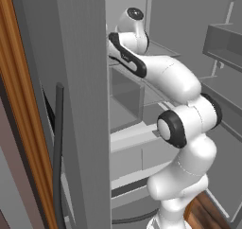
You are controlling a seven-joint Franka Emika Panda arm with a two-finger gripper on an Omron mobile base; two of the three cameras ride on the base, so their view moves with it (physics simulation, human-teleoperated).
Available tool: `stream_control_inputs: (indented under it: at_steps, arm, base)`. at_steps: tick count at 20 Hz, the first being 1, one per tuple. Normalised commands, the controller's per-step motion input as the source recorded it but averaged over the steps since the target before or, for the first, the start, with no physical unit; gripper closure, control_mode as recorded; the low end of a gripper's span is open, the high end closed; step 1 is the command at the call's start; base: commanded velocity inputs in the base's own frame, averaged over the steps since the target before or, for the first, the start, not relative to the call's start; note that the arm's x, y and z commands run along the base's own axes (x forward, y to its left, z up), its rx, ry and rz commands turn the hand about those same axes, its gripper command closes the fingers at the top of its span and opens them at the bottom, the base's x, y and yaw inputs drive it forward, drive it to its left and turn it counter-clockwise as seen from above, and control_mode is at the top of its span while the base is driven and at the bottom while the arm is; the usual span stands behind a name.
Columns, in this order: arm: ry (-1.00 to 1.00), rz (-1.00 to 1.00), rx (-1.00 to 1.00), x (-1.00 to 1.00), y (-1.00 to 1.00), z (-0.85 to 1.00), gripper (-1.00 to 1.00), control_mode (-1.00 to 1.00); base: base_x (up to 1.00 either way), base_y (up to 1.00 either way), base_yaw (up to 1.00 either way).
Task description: Retrieve the bottle and the shaker from the cabinet and place them next to the mixing bowl on the counter. Then add garlic from the fridge to the mixing bowl.
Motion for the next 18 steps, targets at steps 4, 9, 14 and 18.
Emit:
stream_control_inputs:
  at_steps: [4,9,14,18]
  arm:
    - [-0.10,0.00,0.16,-1.00,-0.45,0.00,1.00,-1.00]
    - [-0.08,0.00,0.07,-1.00,-0.31,0.20,1.00,-1.00]
    - [-0.01,0.00,-0.02,-1.00,-0.09,0.53,1.00,-1.00]
    - [0.00,0.00,-0.09,-1.00,-0.23,0.42,1.00,-1.00]
  base:
    - [0.00,0.00,0.00]
    - [0.00,0.00,0.00]
    - [0.00,0.00,0.00]
    - [0.00,0.00,0.00]
